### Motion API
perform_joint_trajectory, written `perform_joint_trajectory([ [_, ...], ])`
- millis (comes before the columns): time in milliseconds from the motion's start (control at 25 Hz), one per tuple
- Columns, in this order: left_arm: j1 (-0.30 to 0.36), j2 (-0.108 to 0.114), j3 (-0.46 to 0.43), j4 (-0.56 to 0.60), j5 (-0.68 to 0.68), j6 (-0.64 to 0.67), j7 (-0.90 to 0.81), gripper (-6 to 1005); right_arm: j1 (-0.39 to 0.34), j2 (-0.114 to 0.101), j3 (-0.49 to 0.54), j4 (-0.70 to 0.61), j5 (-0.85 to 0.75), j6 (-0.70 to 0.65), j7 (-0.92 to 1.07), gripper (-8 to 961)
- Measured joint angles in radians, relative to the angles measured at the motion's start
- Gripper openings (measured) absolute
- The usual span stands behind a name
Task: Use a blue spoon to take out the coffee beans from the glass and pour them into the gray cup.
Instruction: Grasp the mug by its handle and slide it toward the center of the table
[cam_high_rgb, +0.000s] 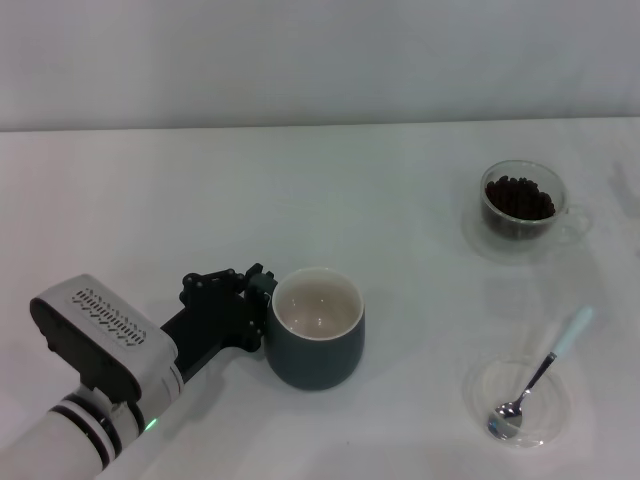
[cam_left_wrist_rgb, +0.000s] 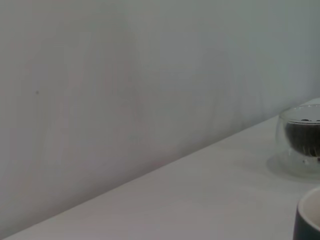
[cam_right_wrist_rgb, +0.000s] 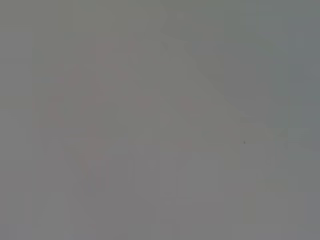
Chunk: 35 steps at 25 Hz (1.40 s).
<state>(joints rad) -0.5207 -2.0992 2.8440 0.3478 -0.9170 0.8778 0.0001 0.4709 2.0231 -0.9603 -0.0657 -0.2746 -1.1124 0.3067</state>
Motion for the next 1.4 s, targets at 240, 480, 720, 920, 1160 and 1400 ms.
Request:
perform_joint_trajectory([
  [240,0.01,0.003,0.0,0.002,0.034,-0.001,0.0,135,0.001,-0.002,0.0,0.0,0.0,-0.003,0.0,870],
  [480,0.021,0.004,0.0,0.01,0.052,0.017,0.035,173,0.004,-0.003,0.0,0.0,0.0,-0.002,0.0,871],
  [720,0.03,0.004,0.0,0.011,0.048,0.025,0.062,211,0.003,-0.003,0.0,0.0,0.0,-0.002,0.0,871],
  [920,0.047,0.004,0.0,0.011,0.045,0.043,0.117,352,0.003,-0.003,0.0,0.0,0.0,-0.002,0.0,870],
  [1160,0.073,0.006,-0.014,0.013,0.043,0.066,0.14,512,0.005,-0.003,0.0,0.0,0.0,-0.002,0.0,870],
  [1400,0.103,0.008,-0.007,0.01,0.05,0.114,0.153,646,0.002,-0.001,0.0,0.0,0.0,-0.005,0.0,869],
])
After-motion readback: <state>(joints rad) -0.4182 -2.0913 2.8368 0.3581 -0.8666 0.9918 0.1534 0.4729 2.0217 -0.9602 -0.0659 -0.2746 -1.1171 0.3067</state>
